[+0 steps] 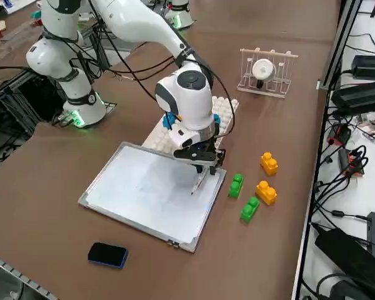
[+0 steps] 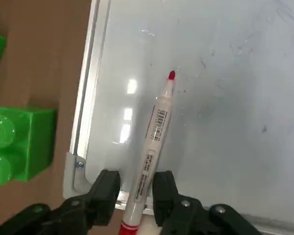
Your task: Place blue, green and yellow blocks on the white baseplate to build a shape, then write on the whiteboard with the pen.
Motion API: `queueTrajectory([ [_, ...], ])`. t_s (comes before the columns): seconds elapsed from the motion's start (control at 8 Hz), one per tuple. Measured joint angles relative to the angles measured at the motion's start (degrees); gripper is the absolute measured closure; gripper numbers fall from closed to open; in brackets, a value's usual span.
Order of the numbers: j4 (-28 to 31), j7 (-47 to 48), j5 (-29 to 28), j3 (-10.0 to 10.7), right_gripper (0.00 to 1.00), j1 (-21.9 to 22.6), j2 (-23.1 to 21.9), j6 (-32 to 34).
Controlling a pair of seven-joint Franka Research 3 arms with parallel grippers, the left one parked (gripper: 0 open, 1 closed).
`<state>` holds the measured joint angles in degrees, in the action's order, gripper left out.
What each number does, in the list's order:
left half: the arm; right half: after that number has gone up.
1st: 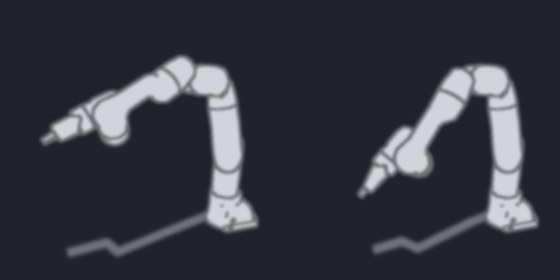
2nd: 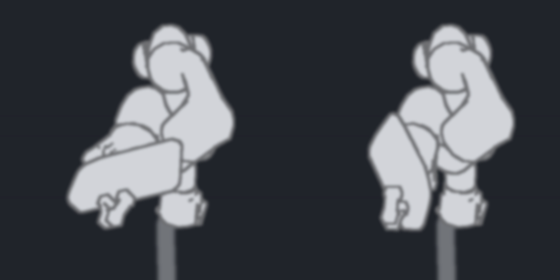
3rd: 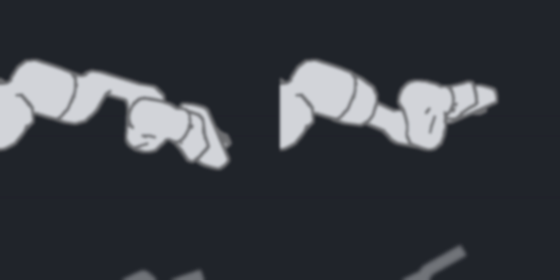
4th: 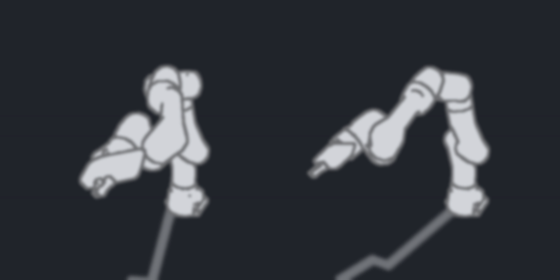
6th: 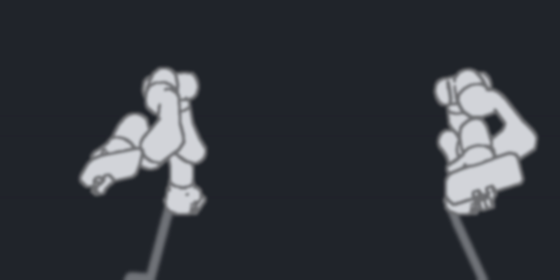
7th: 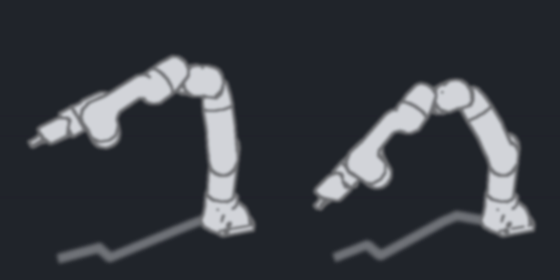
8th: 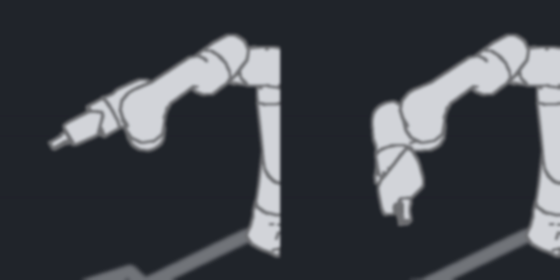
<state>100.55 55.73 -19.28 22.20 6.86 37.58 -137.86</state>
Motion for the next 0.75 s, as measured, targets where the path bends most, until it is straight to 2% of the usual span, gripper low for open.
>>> queueTrajectory([
  [0.12,0.0,0.0,0.0,0.0,0.68,0.0,-0.1,0.0],
  [0.5,0.0,-0.5,0.0,-0.1,0.81,0.1,-0.3,-0.2],
  [0.75,0.0,-1.4,0.0,-0.2,0.81,0.0,-0.6,-0.1],
])
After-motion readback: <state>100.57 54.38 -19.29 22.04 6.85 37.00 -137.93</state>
